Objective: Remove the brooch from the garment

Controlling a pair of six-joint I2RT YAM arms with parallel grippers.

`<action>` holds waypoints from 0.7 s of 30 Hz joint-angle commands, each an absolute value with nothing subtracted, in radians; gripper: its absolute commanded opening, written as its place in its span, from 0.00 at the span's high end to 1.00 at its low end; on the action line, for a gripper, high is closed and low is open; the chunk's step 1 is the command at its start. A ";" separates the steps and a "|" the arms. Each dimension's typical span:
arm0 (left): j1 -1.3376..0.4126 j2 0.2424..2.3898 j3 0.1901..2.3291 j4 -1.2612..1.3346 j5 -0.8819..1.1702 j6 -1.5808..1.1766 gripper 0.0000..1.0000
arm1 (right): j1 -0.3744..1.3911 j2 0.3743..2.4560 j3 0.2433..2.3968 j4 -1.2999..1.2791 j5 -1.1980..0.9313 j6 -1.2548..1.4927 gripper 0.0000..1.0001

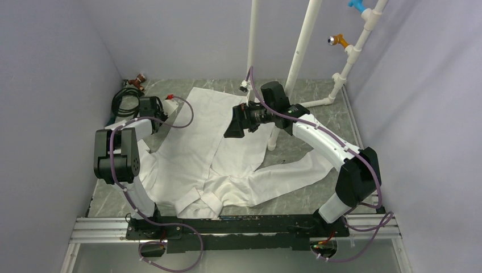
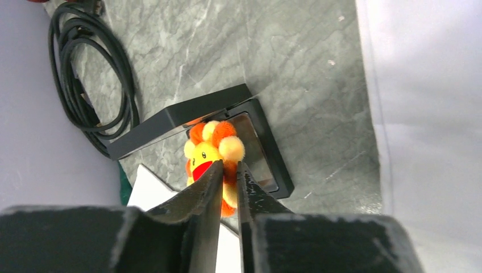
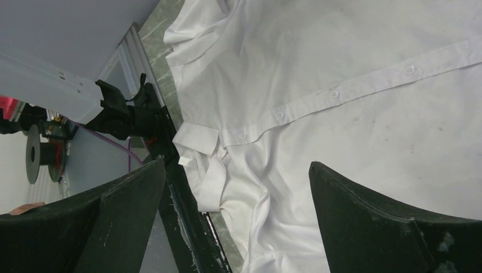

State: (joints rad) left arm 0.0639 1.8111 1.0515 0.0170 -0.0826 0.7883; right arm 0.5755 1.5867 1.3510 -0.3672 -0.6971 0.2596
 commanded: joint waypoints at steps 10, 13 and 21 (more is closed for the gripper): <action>0.055 1.760 1.122 -0.107 0.015 0.716 0.54 | 0.573 1.603 1.400 -0.361 -0.725 0.242 0.00; 0.050 1.727 1.129 -0.152 0.054 0.695 0.45 | 0.573 1.607 1.401 -0.355 -0.734 0.241 0.00; 0.040 1.598 1.122 -0.281 0.175 0.641 0.03 | 0.574 1.588 1.385 -0.331 -0.747 0.215 0.00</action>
State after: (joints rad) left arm 0.0463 1.6947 1.0908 -0.2089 0.0788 0.6891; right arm 0.5755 1.6047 1.3575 -0.3733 -0.7193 0.2493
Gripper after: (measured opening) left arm 0.898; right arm 0.994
